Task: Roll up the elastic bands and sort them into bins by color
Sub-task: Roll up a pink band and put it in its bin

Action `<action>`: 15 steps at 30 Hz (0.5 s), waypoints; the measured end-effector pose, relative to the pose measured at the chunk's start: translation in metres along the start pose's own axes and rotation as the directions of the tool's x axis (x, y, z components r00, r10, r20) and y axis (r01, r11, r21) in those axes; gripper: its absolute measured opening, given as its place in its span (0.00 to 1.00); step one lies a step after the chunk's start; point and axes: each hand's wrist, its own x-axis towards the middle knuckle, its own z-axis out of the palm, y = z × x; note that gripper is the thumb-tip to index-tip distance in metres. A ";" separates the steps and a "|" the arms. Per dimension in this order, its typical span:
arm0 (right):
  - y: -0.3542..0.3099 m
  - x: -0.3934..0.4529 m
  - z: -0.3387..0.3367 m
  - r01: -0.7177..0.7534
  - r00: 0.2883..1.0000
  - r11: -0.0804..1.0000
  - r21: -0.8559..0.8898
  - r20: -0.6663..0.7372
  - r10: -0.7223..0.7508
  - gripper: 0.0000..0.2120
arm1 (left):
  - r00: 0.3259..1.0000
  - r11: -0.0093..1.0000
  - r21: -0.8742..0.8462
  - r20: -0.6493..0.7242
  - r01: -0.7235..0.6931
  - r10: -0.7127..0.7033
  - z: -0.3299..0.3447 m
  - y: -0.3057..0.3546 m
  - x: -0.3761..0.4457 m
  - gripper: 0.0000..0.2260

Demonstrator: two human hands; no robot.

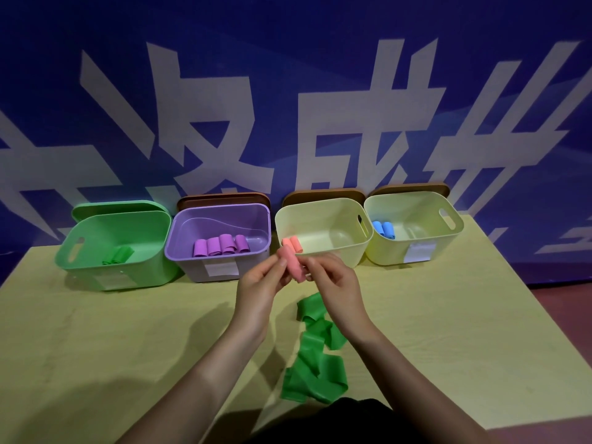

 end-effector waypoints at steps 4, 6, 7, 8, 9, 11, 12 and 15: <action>-0.001 0.006 -0.004 -0.155 0.988 0.972 0.176 0.024 0.154 0.04 | 0.999 0.996 0.081 0.041 -0.024 0.021 0.005 -0.008 -0.002 0.12; 0.000 0.006 -0.004 -0.200 0.980 0.956 0.213 0.032 0.198 0.07 | 0.998 0.995 0.089 0.055 -0.046 0.041 0.009 -0.006 -0.004 0.13; 0.000 0.006 -0.005 -0.208 0.978 0.950 0.231 0.033 0.206 0.07 | 0.996 0.993 0.097 0.074 -0.060 0.053 0.011 -0.005 -0.005 0.14; -0.001 0.005 -0.006 -0.205 0.979 0.948 0.245 0.035 0.202 0.07 | 0.994 0.991 0.115 0.095 -0.072 0.061 0.011 -0.004 -0.006 0.15; -0.002 0.005 -0.007 -0.196 0.981 0.948 0.250 0.036 0.193 0.07 | 0.991 0.986 0.142 0.114 -0.083 0.067 0.011 -0.003 -0.007 0.15; -0.003 0.003 -0.009 -0.187 0.982 0.949 0.252 0.042 0.183 0.07 | 0.989 0.976 0.195 0.129 -0.091 0.067 0.009 -0.002 -0.008 0.13; -0.003 0.003 -0.010 -0.189 0.982 0.949 0.252 0.050 0.182 0.07 | 0.990 0.975 0.204 0.125 -0.087 0.062 0.009 -0.002 -0.008 0.12; -0.001 0.003 -0.011 -0.195 0.980 0.953 0.233 0.078 0.182 0.07 | 0.991 0.990 0.133 0.129 -0.040 0.022 0.008 0.003 -0.008 0.11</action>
